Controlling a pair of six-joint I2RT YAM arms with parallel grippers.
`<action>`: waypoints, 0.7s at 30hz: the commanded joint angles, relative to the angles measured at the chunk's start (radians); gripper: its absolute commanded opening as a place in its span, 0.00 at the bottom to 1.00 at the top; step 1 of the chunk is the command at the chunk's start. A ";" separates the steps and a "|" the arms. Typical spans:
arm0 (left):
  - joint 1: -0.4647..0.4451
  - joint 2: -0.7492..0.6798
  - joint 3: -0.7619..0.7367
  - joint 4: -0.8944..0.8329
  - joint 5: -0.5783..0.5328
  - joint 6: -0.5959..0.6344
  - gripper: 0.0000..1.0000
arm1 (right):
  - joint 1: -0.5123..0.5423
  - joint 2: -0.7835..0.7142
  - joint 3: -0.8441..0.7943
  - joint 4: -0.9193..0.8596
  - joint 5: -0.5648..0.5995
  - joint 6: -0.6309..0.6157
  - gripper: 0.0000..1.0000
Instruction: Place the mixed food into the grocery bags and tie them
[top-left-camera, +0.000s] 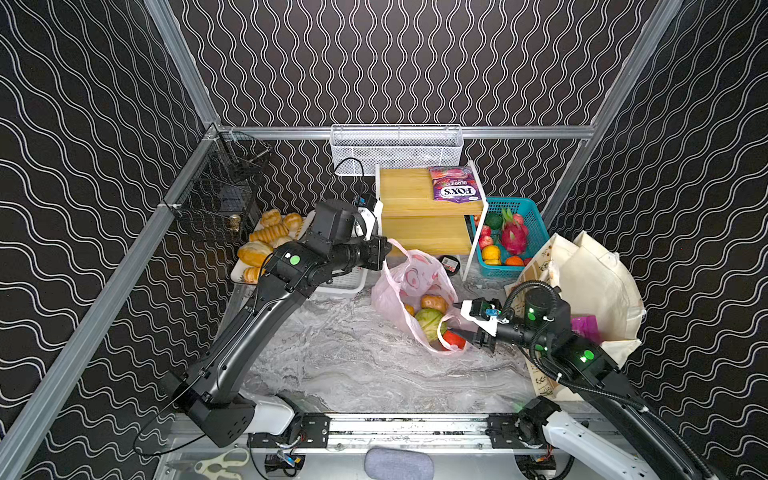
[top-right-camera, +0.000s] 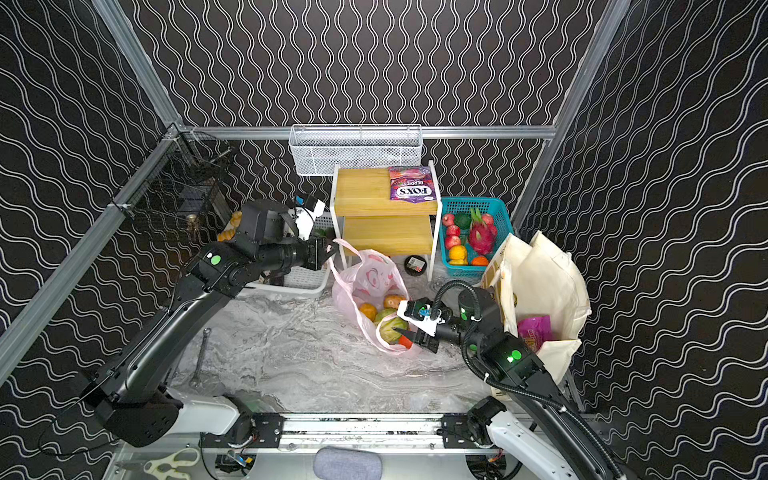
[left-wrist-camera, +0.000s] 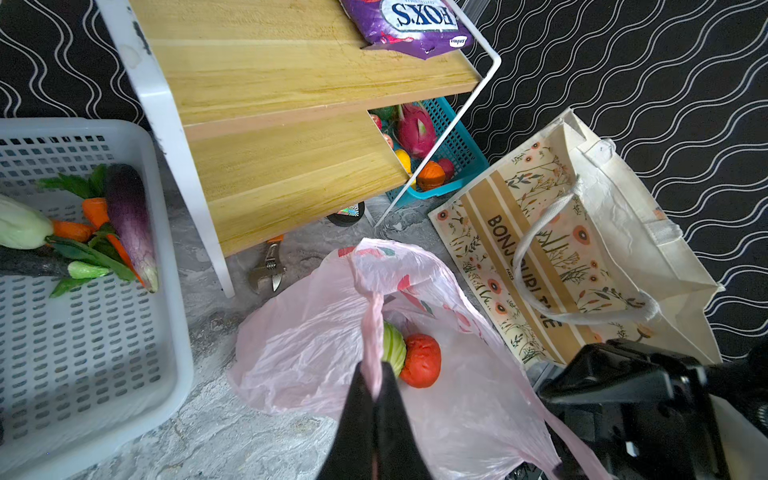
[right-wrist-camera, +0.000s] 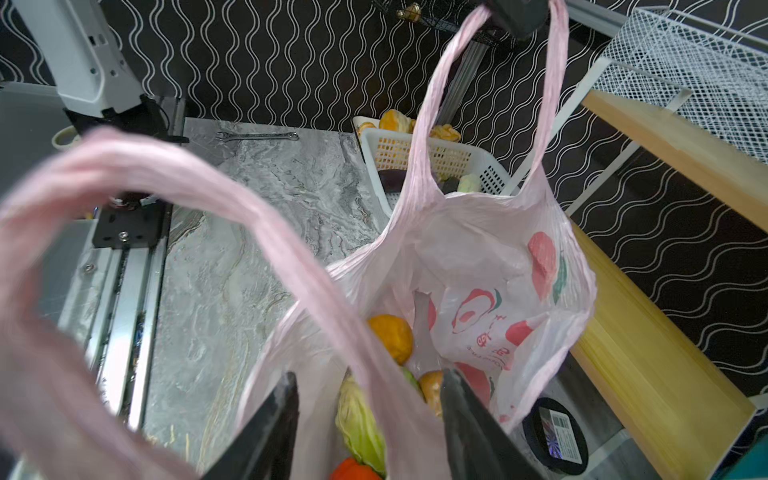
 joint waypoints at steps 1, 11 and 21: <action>0.001 -0.013 -0.002 0.014 0.004 0.001 0.00 | 0.015 0.049 0.005 0.225 -0.027 0.031 0.34; 0.002 -0.213 0.011 -0.243 -0.162 -0.006 0.00 | 0.029 -0.053 0.042 0.362 -0.019 0.335 0.00; 0.001 -0.097 0.383 -0.720 -0.311 -0.025 0.00 | 0.028 0.033 0.296 0.291 0.135 0.684 0.00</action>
